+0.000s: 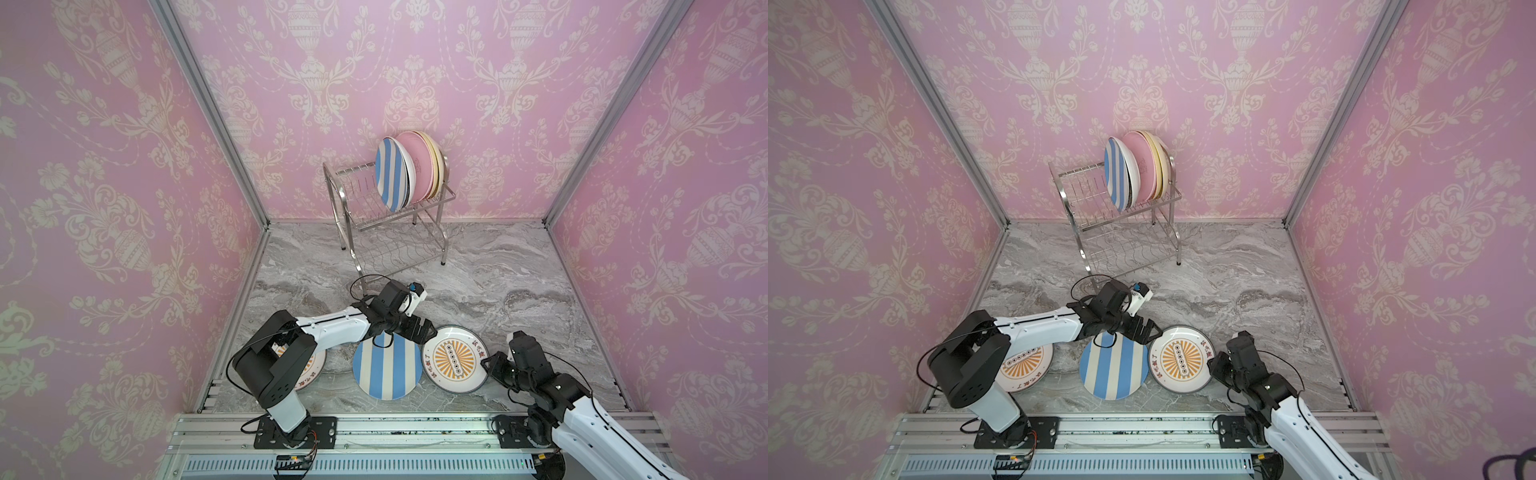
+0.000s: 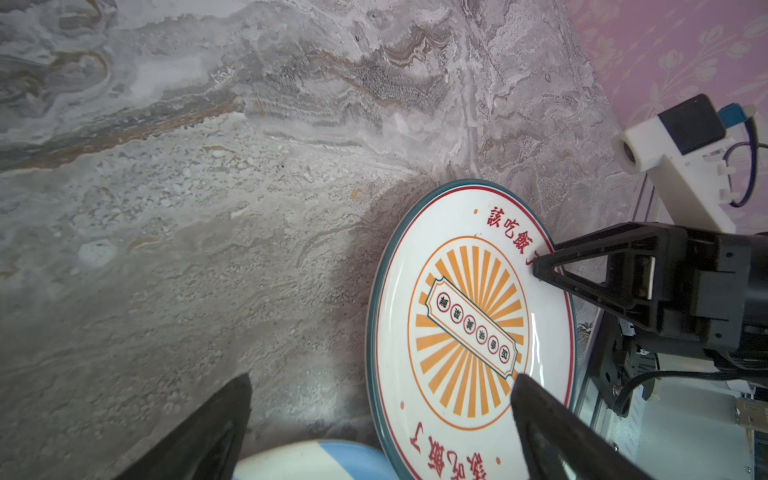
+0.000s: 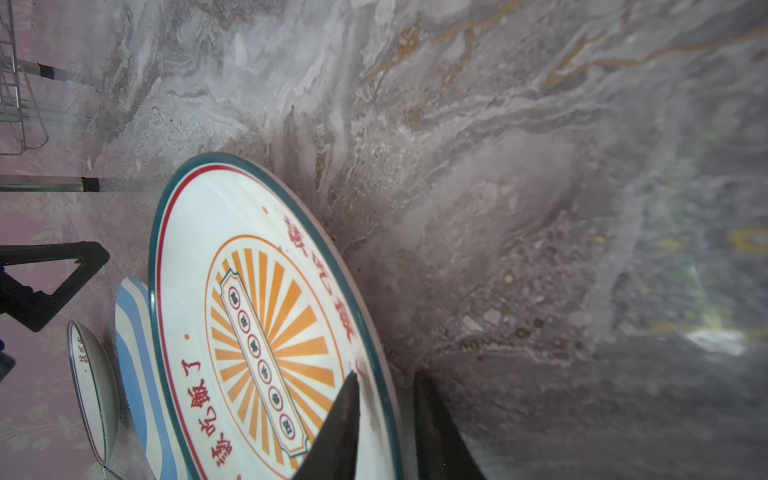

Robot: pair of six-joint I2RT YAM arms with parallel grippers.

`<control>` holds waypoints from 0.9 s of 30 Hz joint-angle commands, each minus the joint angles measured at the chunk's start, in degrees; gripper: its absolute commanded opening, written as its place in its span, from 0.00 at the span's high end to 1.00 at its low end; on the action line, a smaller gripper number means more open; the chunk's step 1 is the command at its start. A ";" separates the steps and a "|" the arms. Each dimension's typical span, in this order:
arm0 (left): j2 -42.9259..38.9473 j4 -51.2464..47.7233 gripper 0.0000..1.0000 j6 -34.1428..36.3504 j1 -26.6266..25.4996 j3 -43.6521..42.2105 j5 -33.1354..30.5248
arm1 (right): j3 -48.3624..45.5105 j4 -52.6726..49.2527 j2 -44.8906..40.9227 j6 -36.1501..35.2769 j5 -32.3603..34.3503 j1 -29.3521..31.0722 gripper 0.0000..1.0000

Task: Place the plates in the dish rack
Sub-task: 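Tilt the sunburst plate up on its edge with the right gripper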

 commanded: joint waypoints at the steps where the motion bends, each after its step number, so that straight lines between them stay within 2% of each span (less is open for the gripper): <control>1: 1.74 -0.17 0.01 0.32 -0.98 1.67 1.99 | -2.19 -1.46 -1.43 1.95 1.07 -0.46 0.76; 12: 5.99 -0.02 0.01 0.26 -2.39 3.63 4.80 | -3.66 -1.64 -4.07 2.82 0.45 -0.97 0.82; 23: 9.08 3.97 0.01 -1.58 -3.53 5.28 7.58 | -2.73 -3.23 -5.73 2.88 1.33 -1.14 0.93; 27: 8.77 2.49 0.01 -0.68 -3.54 6.76 6.56 | -0.83 -5.18 -5.27 1.42 2.55 -1.23 0.97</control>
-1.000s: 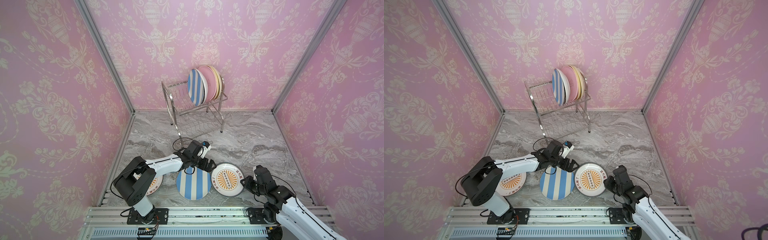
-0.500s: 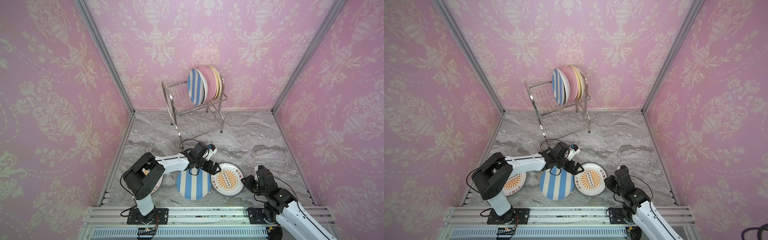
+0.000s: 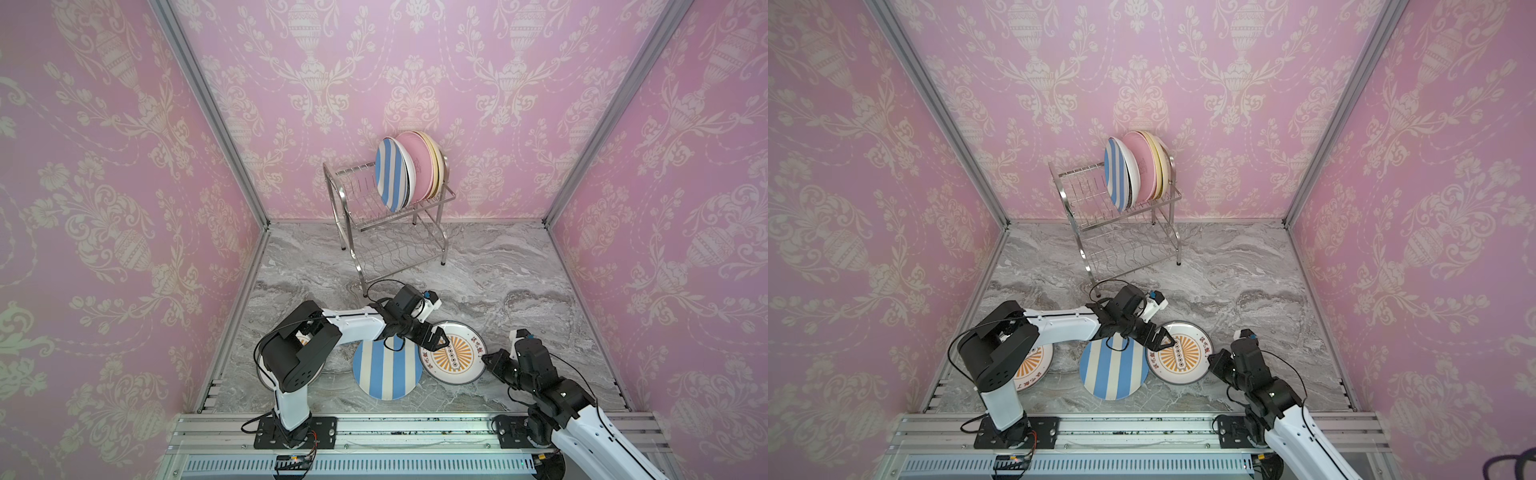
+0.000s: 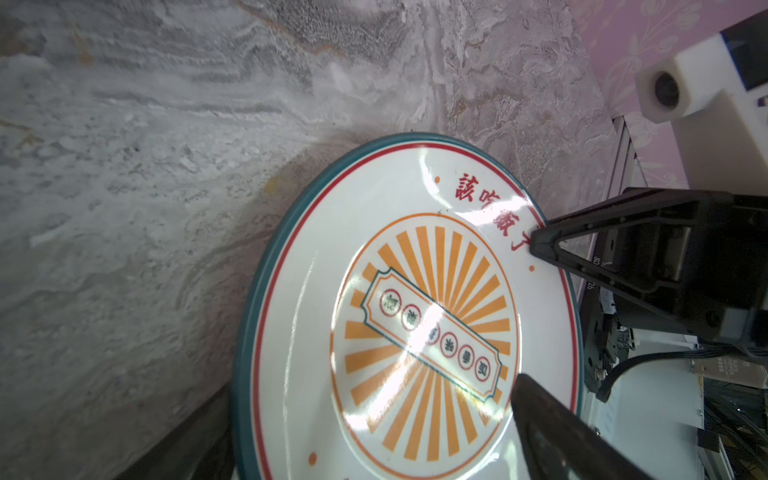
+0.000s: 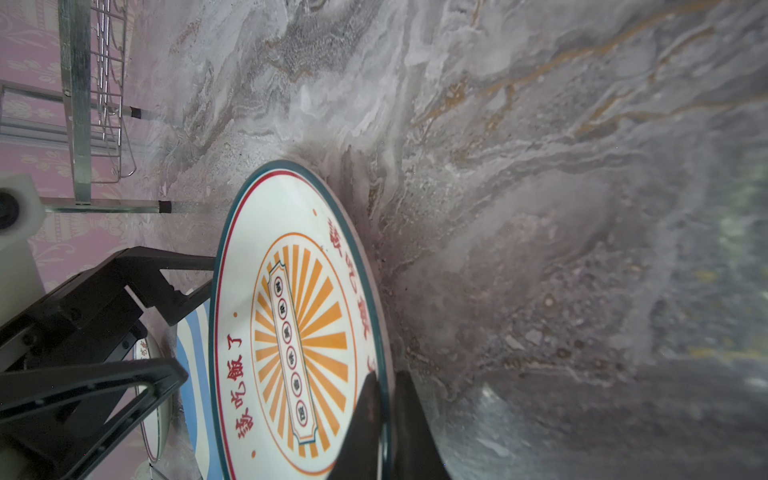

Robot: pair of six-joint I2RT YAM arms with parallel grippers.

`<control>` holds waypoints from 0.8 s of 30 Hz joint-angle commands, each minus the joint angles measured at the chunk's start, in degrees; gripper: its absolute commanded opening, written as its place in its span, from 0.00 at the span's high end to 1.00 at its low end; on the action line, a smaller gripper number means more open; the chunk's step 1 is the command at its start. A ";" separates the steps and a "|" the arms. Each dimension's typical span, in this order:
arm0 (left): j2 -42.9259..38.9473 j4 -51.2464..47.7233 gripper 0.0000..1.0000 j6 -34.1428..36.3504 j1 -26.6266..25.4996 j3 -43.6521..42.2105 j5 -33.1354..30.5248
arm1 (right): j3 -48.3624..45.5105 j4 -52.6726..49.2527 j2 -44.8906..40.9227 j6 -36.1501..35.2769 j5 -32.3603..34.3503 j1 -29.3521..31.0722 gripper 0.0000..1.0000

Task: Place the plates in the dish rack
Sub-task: 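Tilt the sunburst plate up on its edge with the right gripper, then carry the sunburst plate toward the rack with the right gripper while the left draws back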

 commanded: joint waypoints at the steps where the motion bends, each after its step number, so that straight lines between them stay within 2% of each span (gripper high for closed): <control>1: -0.42 -2.00 0.01 1.00 -0.62 3.55 -0.39 | 1.03 -7.64 0.87 -1.47 3.55 -0.36 0.99; 5: -3.85 -10.72 0.01 4.87 0.70 8.37 -6.81 | 10.34 -16.03 4.30 -8.68 10.22 -0.36 1.00; 8: -8.38 -12.96 0.01 5.35 3.67 9.62 -11.39 | 19.72 -17.11 10.96 -14.48 12.64 -0.27 1.00; 13: -18.77 -11.42 0.01 5.79 9.48 7.71 -15.95 | 37.49 -17.14 24.75 -24.93 16.20 -0.01 1.00; 19: -32.66 -11.02 0.01 7.96 15.17 2.82 -21.99 | 57.66 -19.11 36.69 -35.79 19.37 0.47 1.00; 22: -37.87 -11.85 0.01 9.07 18.12 0.43 -24.82 | 67.65 -20.37 41.16 -39.58 20.60 1.99 1.00; 24: -40.54 -12.06 0.01 8.63 21.46 -1.31 -25.73 | 74.68 -21.49 44.75 -42.76 23.75 4.66 1.00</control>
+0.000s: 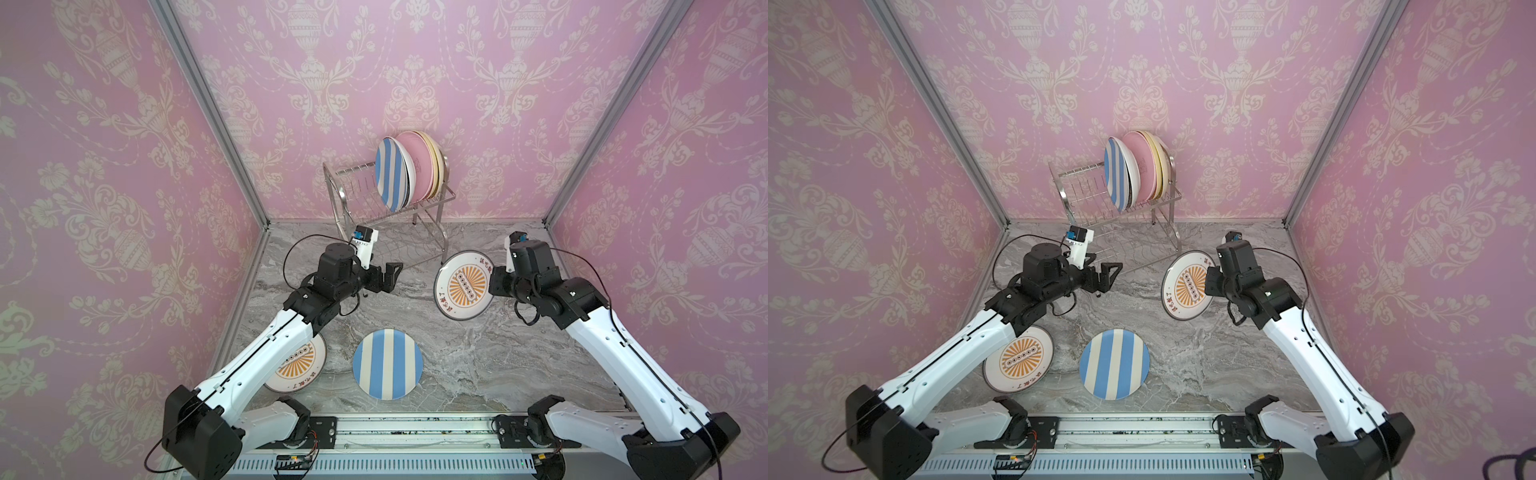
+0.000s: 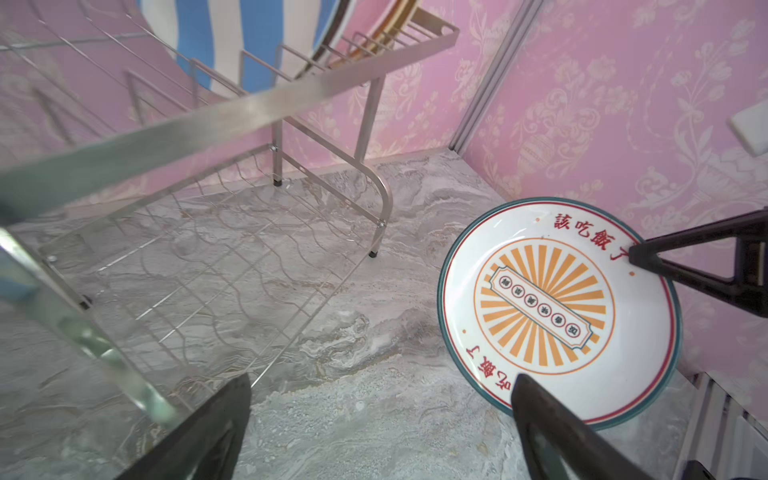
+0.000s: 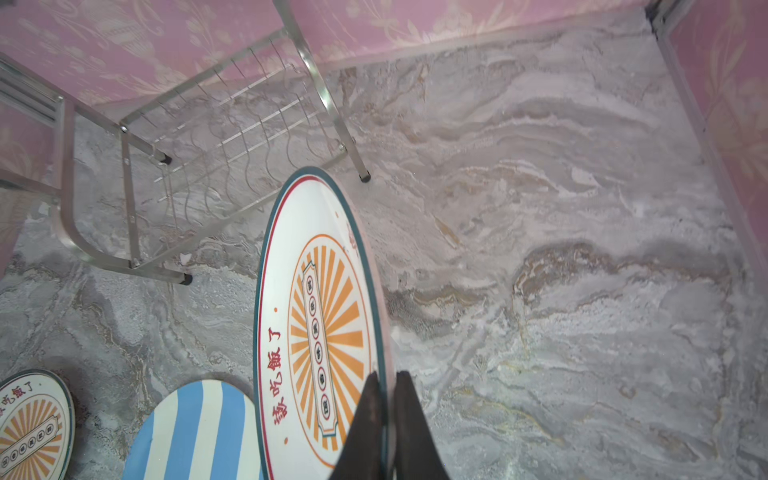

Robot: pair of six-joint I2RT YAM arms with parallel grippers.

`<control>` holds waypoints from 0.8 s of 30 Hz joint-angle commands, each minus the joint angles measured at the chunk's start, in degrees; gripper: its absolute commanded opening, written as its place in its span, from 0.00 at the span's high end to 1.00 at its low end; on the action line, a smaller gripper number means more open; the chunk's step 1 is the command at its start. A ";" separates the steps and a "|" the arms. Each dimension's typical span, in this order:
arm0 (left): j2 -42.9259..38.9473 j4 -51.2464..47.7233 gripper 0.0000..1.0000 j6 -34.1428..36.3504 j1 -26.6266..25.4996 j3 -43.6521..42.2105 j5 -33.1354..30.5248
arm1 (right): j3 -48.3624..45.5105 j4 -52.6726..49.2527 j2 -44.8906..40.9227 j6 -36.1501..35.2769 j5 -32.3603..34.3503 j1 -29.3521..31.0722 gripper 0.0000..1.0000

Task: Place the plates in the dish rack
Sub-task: 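Carry the sunburst plate toward the rack with the right gripper while the left draws back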

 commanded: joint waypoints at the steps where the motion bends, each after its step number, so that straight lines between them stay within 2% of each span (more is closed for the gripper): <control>1: -3.28 -2.12 0.01 1.51 4.73 -3.54 -4.47 | 11.24 -1.59 3.82 -8.84 5.50 4.04 1.00; 5: -7.89 1.30 0.01 -2.09 11.60 -7.01 -2.16 | 24.73 -3.36 10.61 -14.62 11.58 10.53 1.00; 9: -9.52 1.83 0.01 -4.26 17.00 -7.83 -0.06 | 34.22 -2.59 15.05 -17.26 11.31 14.09 1.00; 13: -9.52 3.12 0.01 -7.34 21.18 -9.33 1.80 | 37.69 0.24 17.30 -18.75 9.59 16.22 1.00; 15: -9.01 5.54 0.01 -10.21 23.18 -10.80 5.10 | 39.45 2.38 18.87 -19.49 9.36 17.12 1.00; 19: -8.10 9.03 0.01 -14.64 24.69 -13.42 9.35 | 45.07 6.48 24.03 -20.35 10.42 18.15 1.00; 24: -6.64 6.19 0.01 -13.91 24.69 -13.18 13.26 | 55.48 7.55 30.50 -21.64 12.65 18.14 1.00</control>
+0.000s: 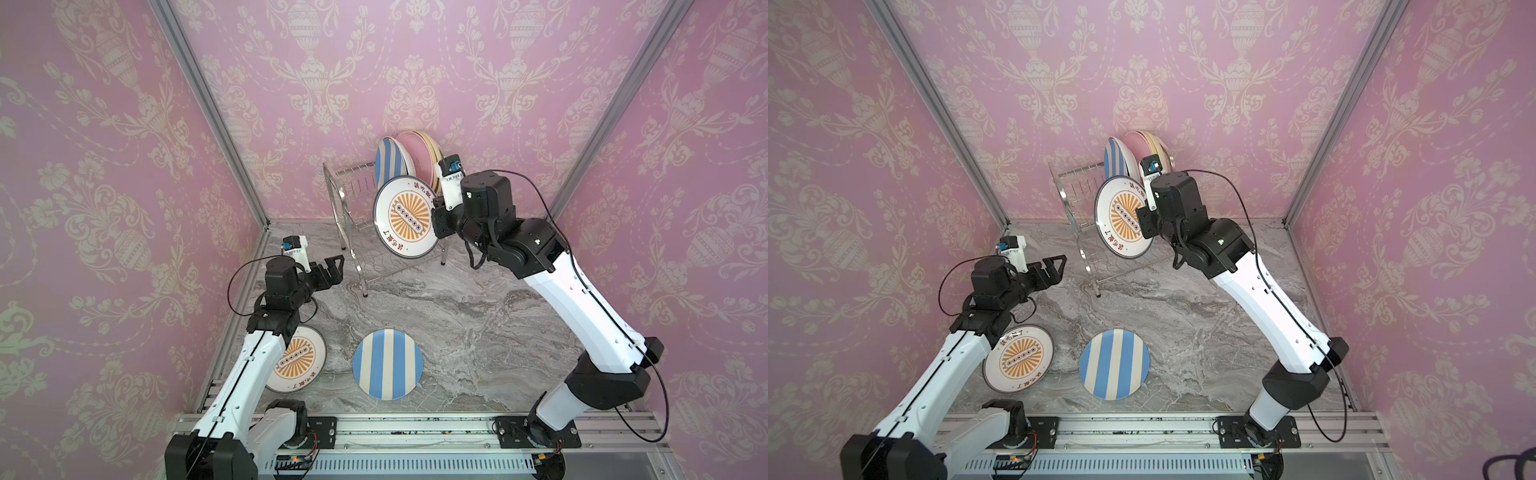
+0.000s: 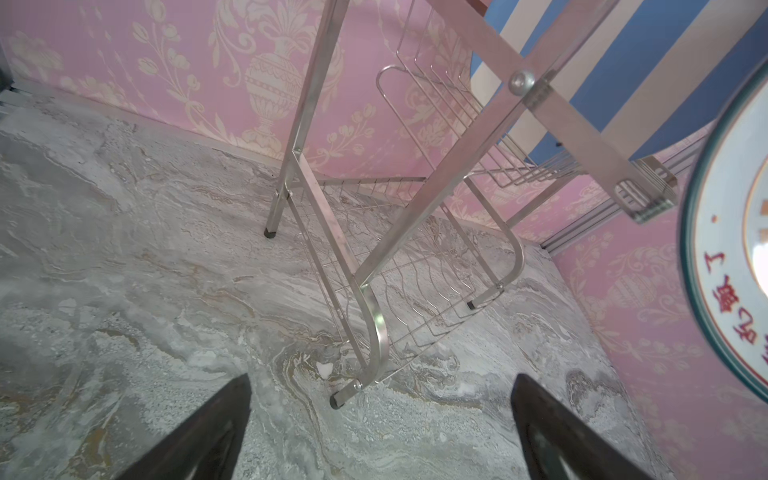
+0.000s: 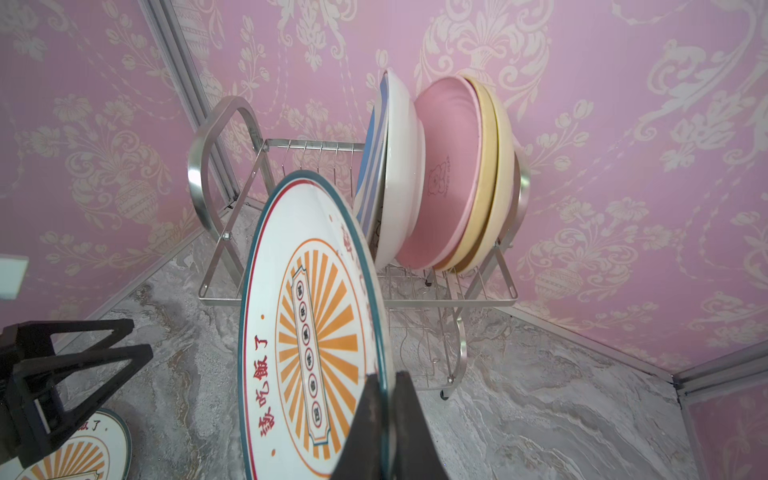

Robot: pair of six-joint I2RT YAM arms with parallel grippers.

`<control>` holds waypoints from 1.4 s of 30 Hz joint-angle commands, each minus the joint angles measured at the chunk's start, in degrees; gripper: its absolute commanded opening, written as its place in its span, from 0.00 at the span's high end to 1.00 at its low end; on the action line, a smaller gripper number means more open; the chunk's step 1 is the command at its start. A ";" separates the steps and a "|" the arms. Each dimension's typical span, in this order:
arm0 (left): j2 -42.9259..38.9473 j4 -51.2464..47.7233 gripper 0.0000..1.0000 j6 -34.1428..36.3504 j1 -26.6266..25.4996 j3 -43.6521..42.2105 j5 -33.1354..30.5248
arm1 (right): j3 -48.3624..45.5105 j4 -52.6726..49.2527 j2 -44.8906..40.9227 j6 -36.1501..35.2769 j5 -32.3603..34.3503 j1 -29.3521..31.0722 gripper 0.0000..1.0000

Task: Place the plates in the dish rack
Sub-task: 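Carry the sunburst plate toward the rack with the right gripper while the left draws back, then lower the sunburst plate into the rack slot in front of the striped plate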

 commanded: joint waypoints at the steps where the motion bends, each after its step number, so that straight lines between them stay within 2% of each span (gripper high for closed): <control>1: 0.32 -0.17 0.01 -1.49 0.45 -0.43 4.52 | 7.43 5.53 2.40 -1.80 3.00 0.11 1.00; 8: 0.60 -1.22 0.01 -0.91 0.45 0.44 5.21 | 10.80 15.14 7.35 -2.32 5.19 0.10 1.00; 14: 0.61 -1.57 0.01 -1.27 0.44 0.43 6.98 | 14.06 25.09 12.64 -6.78 10.20 0.41 1.00; 24: 1.11 -0.90 0.01 -2.11 -0.03 -0.02 9.22 | 15.38 46.03 21.72 -25.68 21.12 4.51 1.00; 31: 1.64 -0.70 0.01 -2.15 -0.50 -0.37 9.85 | 16.91 51.27 25.69 -30.58 24.83 5.18 1.00; 37: 1.64 -0.27 0.01 -2.05 -0.78 -0.79 10.08 | 17.91 58.05 28.49 -37.51 27.49 5.74 1.00; 42: 1.91 -0.16 0.01 -1.83 -0.73 -1.02 10.52 | 19.35 57.85 30.10 -37.84 27.64 5.75 1.00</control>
